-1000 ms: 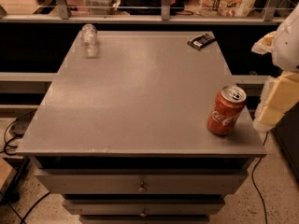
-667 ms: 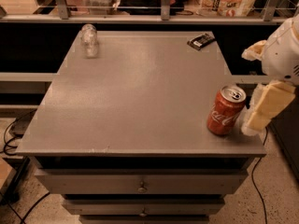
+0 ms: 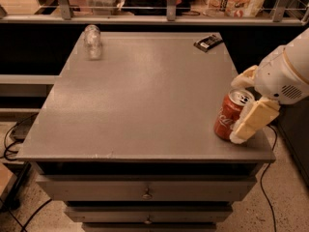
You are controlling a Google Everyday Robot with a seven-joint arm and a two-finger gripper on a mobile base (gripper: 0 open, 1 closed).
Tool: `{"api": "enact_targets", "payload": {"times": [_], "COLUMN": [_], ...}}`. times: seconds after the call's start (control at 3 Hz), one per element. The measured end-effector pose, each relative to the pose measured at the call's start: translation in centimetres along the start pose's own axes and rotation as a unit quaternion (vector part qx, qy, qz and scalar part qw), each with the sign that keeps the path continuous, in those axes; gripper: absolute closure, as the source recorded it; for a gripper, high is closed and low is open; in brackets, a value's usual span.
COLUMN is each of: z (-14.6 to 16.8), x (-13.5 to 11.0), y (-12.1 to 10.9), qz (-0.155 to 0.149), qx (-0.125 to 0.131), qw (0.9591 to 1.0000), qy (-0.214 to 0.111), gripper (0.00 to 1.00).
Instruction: Move coke can near water bottle
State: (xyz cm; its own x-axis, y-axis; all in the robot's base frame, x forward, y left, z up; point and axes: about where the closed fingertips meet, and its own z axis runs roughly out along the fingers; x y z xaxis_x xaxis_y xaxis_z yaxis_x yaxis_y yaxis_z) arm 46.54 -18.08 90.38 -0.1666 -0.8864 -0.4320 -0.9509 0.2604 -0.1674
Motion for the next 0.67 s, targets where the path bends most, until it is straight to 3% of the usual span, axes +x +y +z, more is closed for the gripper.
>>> {"api": "enact_targets", "payload": {"times": [0.33,0.67], "z": [0.71,0.21], "x": [0.66,-0.21], "y": [-0.63,-1.4], "qz": [0.012,0.007], "qx": [-0.003,0.005], "qw": [0.9999,0.9998], "qy": [-0.006,-0.017], "gripper": [0.47,0.7]}}
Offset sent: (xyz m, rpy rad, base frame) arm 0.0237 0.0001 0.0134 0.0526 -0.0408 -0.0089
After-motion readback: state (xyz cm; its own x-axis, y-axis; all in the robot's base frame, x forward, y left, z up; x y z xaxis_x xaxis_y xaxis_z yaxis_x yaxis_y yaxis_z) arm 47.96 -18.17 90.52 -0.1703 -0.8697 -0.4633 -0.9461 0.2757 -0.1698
